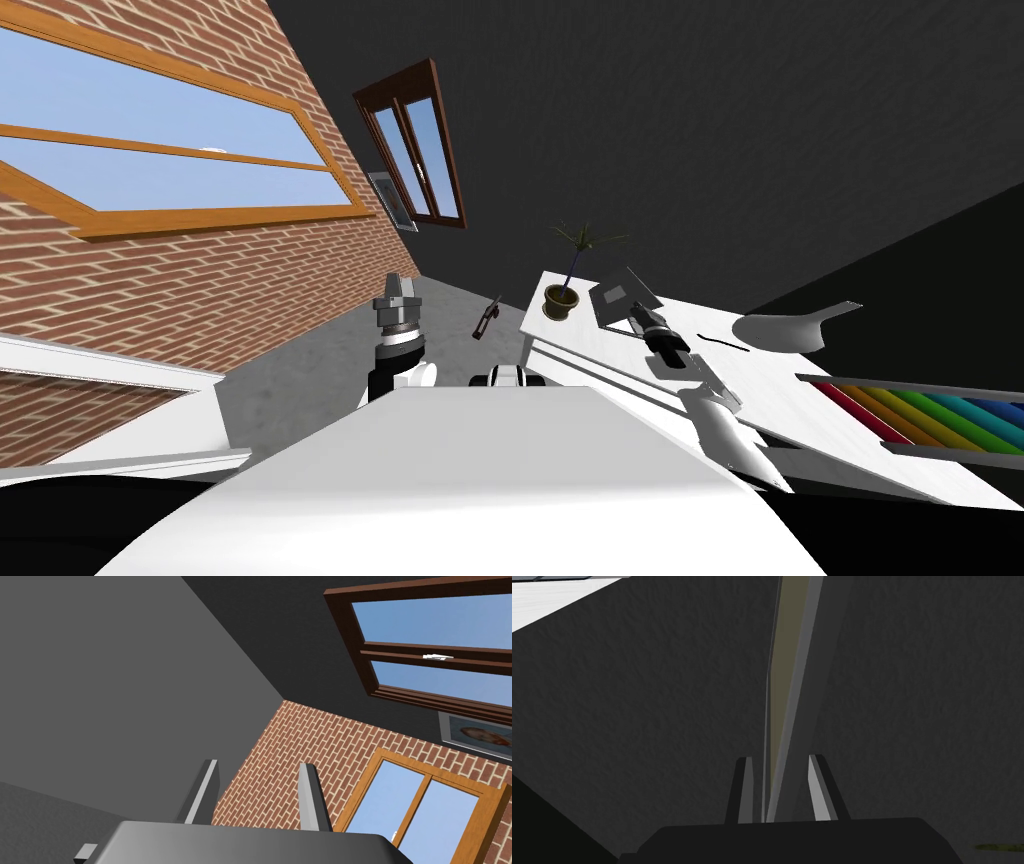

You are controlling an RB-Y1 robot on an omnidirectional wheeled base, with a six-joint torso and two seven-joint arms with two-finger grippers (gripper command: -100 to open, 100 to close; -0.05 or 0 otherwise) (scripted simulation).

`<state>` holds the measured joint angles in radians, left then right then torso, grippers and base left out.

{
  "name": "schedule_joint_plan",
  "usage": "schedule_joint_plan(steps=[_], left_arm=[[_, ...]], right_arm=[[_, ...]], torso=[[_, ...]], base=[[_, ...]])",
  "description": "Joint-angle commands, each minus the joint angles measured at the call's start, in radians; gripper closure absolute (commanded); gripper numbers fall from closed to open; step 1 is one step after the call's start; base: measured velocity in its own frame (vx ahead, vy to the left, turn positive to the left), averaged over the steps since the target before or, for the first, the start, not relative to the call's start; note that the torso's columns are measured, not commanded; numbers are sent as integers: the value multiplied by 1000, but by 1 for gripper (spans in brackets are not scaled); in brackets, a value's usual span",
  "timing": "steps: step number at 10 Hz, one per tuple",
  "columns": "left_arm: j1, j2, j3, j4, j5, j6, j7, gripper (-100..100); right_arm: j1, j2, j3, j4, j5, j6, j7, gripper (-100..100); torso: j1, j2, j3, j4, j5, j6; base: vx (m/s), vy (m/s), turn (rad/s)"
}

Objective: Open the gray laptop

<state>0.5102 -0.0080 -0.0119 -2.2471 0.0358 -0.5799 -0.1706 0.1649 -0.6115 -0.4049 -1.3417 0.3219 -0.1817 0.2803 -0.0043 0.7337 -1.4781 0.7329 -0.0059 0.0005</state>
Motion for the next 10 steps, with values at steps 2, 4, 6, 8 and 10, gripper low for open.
schedule_joint_plan(steps=[2, 4, 6, 8, 10], left_arm=[[0, 0, 0, 0, 0, 0, 0, 0], [0, 0, 0, 0, 0, 0, 0, 0], [0, 0, 0, 0, 0, 0, 0, 0], [0, 0, 0, 0, 0, 0, 0, 0], [0, 0, 0, 0, 0, 0, 0, 0]], right_arm=[[-22, 61, 7, 57, -32, -44, -24, 100], [-38, 100, 10, 87, -55, -70, -40, 100], [-53, 139, 13, 117, -77, -95, -56, 100], [-68, 178, 16, 148, -100, -121, -73, 100], [-74, 210, 13, 170, -118, -159, -83, 100]], torso=[[-2, -1, 0, 0, -1, -1], [1, -3, -1, -1, -2, -4], [1, -4, -2, -1, -2, -7], [2, -5, -2, -2, -2, -7], [4, -4, -3, 0, 3, -5]], base=[[-20, -77, -22], [-12, -90, -33], [-22, -89, -33], [-18, -95, -31], [-3, -69, -46]])
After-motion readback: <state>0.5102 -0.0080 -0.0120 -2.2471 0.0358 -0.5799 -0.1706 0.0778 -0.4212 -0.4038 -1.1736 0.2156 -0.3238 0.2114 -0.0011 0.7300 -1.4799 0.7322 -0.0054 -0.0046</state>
